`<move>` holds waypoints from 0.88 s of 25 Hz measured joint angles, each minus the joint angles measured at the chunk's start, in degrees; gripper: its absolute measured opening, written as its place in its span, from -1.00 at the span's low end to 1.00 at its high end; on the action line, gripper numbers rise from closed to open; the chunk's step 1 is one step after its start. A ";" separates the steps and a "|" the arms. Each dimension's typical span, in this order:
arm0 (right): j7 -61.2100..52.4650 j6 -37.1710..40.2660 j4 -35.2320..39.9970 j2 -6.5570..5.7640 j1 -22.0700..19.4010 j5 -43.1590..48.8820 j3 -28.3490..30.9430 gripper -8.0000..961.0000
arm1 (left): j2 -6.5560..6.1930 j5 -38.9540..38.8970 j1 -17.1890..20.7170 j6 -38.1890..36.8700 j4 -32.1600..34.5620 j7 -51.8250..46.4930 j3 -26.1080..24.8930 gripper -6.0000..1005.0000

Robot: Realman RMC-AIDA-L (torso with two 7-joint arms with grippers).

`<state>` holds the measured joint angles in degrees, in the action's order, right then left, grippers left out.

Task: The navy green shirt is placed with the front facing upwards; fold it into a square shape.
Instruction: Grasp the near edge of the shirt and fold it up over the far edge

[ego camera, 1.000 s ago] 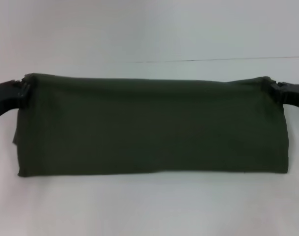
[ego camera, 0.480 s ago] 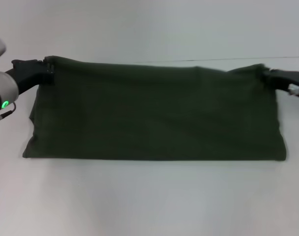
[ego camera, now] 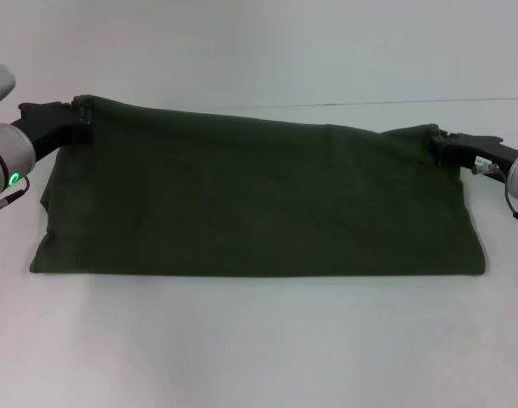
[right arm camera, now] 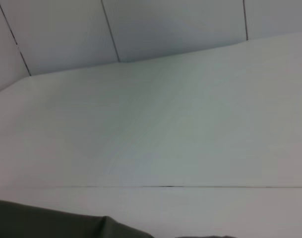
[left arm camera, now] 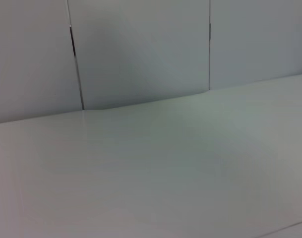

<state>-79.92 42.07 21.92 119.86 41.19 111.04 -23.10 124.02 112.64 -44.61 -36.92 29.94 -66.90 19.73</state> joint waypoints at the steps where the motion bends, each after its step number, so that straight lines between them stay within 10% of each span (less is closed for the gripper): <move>1: 0.08 0.08 0.07 -0.02 -0.09 -0.37 -0.01 -0.80 | 0.00 -0.88 0.16 0.00 -0.16 -0.11 -0.12 -0.91; 8: 0.28 0.43 0.57 -0.23 -0.62 -1.44 -0.02 -0.51 | 0.04 -5.02 1.19 -0.40 -0.56 0.08 -0.07 -0.86; 22: -1.40 7.41 6.32 -0.24 -5.64 -1.92 0.47 0.68 | 0.05 -8.48 3.05 -3.87 -0.04 -0.43 -0.62 0.49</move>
<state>-81.32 49.48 28.25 119.62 35.55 109.12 -22.63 124.07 104.16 -41.56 -40.80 29.90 -67.32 19.11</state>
